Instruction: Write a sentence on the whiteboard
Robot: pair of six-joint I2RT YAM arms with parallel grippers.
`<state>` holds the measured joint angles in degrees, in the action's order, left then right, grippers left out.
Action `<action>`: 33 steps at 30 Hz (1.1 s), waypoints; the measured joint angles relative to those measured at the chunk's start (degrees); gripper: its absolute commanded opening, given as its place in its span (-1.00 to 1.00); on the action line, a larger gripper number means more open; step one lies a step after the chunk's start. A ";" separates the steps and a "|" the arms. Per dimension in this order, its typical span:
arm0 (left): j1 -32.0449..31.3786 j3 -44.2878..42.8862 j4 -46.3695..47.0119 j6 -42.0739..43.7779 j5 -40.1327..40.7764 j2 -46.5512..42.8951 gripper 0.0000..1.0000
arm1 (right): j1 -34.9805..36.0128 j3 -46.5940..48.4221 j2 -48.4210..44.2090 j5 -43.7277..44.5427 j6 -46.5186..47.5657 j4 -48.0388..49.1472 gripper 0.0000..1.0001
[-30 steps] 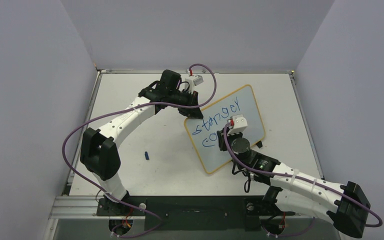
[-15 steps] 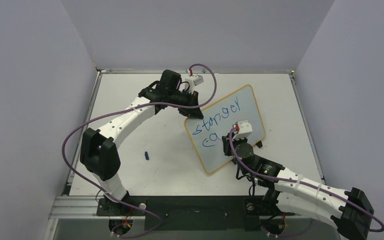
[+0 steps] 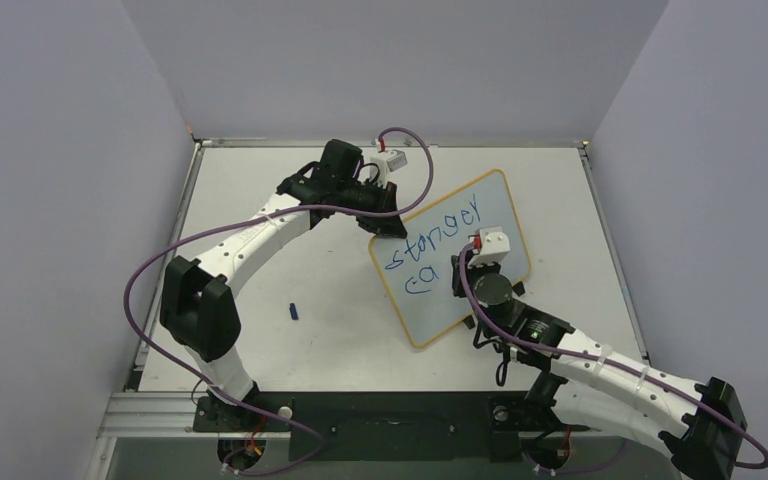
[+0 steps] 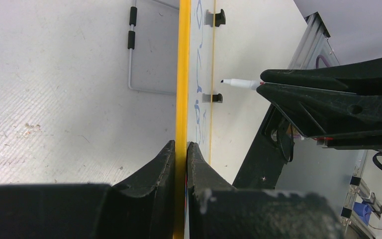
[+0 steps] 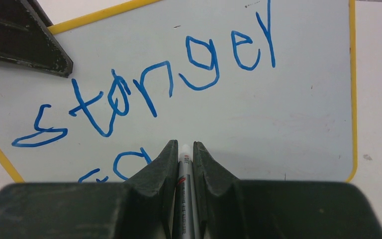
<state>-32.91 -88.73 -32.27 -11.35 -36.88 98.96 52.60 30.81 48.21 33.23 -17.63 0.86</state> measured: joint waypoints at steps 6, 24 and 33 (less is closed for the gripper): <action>0.00 0.00 0.00 0.02 0.00 0.00 -1.00 | -0.98 0.20 1.68 -0.09 0.90 0.44 -1.00; 0.00 0.02 -0.02 0.04 0.04 -0.07 -1.00 | -1.68 2.56 6.64 -2.99 1.79 3.15 -1.00; 0.00 0.13 -0.02 0.07 0.24 -0.07 -1.00 | -1.95 2.38 6.71 -4.96 1.49 4.39 -1.00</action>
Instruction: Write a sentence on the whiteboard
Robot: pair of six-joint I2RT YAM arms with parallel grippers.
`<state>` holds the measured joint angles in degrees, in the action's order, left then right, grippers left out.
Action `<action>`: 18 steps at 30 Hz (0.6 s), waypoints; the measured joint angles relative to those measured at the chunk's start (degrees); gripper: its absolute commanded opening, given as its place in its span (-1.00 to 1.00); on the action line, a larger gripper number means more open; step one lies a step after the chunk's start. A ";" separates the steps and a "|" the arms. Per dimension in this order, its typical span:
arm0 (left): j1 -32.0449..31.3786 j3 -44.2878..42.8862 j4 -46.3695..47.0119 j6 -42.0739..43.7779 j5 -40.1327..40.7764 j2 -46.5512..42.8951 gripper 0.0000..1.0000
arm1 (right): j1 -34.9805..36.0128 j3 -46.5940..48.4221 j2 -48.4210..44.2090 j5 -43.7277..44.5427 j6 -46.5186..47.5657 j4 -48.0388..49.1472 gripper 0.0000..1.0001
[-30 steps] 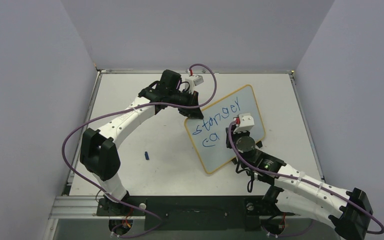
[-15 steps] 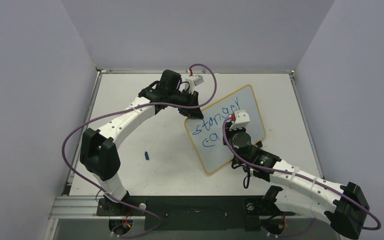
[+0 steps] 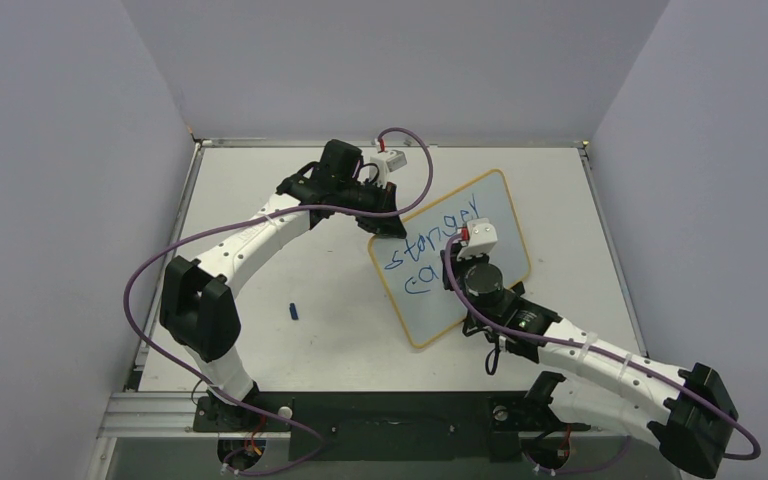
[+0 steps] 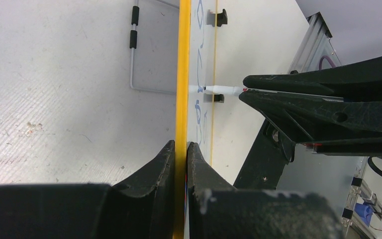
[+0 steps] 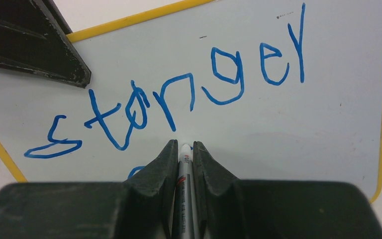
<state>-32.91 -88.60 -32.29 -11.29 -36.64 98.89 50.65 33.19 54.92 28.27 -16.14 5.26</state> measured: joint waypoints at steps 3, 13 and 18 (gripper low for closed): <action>0.04 0.17 0.02 -0.02 0.02 -0.07 -1.00 | -0.02 -0.72 -0.52 -0.85 -0.63 0.76 -1.00; 0.07 0.61 0.15 0.00 0.35 -0.33 -1.00 | 0.00 -5.20 -3.45 -2.91 -3.58 3.69 -1.00; 0.09 0.61 0.22 0.00 0.39 -0.33 -1.00 | 0.00 -7.23 -5.07 -3.06 -5.05 4.57 -1.00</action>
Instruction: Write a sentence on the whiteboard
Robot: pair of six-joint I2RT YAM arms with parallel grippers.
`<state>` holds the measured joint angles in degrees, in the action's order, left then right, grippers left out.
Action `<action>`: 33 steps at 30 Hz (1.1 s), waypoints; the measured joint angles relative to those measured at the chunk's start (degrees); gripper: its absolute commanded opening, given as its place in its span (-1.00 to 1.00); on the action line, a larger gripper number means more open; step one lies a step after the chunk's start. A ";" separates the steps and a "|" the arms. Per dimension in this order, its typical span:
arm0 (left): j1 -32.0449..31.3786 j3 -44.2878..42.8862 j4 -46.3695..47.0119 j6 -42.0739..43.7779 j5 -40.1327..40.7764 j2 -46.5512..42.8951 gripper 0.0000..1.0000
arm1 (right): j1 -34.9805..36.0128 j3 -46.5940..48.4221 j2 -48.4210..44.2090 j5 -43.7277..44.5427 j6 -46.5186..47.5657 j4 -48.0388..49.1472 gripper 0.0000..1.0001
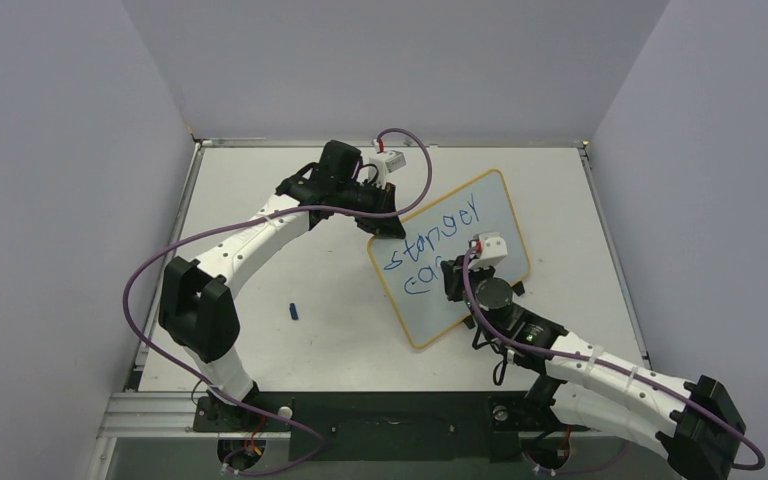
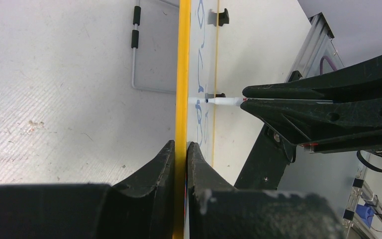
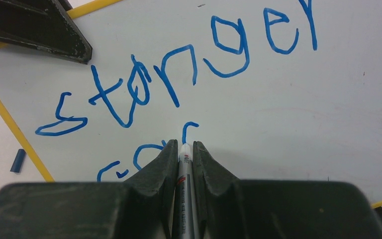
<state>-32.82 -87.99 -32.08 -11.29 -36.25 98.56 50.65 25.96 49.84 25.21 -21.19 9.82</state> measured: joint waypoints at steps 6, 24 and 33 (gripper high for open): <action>-0.04 0.00 0.07 -0.02 -0.04 -0.13 -1.00 | 0.00 -1.36 -1.92 0.07 -0.79 -1.42 -1.00; -0.13 0.11 0.11 -0.04 -0.04 -0.55 -1.00 | -0.02 0.48 -1.92 4.66 0.63 -7.41 -1.00; -0.13 0.11 0.11 -0.07 -0.07 -0.55 -1.00 | -0.02 7.39 -2.01 5.81 4.13 -8.09 -1.00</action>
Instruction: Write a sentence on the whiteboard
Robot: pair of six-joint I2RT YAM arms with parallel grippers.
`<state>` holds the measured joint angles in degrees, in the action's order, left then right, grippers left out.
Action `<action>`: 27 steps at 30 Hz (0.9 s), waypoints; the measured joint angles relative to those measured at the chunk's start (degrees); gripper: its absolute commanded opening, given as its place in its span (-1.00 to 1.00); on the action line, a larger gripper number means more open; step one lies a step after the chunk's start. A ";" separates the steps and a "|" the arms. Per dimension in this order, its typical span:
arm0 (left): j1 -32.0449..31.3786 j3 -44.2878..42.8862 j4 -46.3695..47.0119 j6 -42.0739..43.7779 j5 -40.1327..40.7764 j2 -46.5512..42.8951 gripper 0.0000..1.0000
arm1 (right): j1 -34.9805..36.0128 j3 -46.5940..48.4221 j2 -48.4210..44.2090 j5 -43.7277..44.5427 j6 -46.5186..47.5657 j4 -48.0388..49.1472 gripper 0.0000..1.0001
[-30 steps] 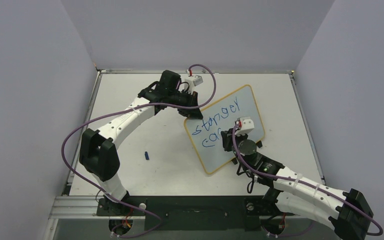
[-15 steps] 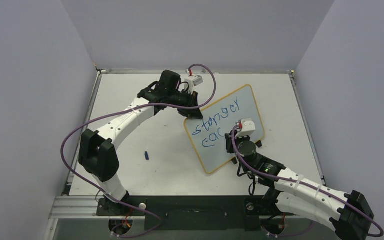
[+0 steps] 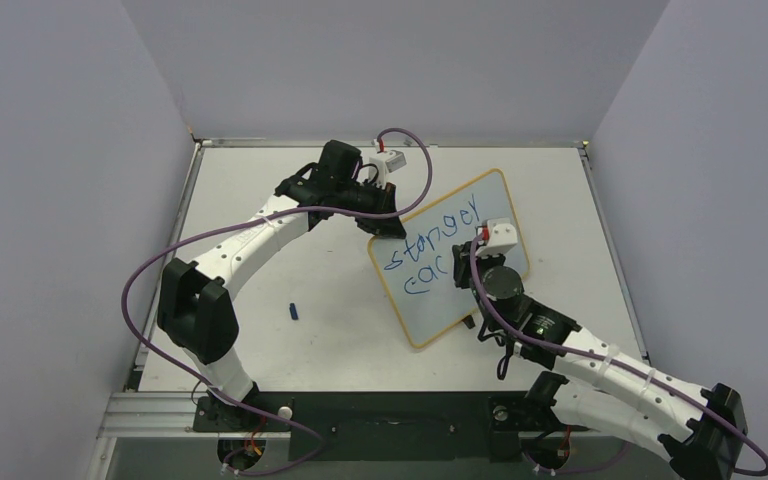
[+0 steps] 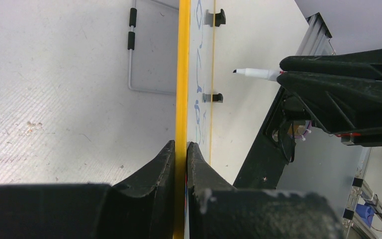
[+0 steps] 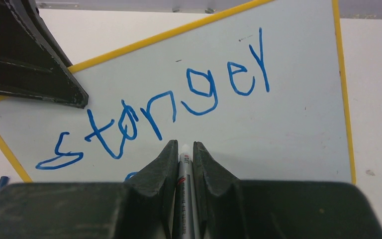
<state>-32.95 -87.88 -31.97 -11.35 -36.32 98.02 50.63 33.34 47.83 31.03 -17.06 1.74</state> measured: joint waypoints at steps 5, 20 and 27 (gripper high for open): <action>0.00 0.00 0.00 0.00 0.00 -0.02 -1.00 | -0.17 1.68 0.79 0.31 1.64 0.39 -1.00; -0.02 0.04 0.00 0.00 0.00 -0.09 -1.00 | -2.99 2.47 6.27 -2.34 2.89 3.17 -1.00; -0.02 0.04 0.02 0.00 0.00 -0.09 -1.00 | -3.41 2.40 7.26 -4.26 2.51 4.24 -1.00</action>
<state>-32.97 -87.83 -31.94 -11.35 -36.32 97.93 47.22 35.75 55.09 26.76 -14.55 5.98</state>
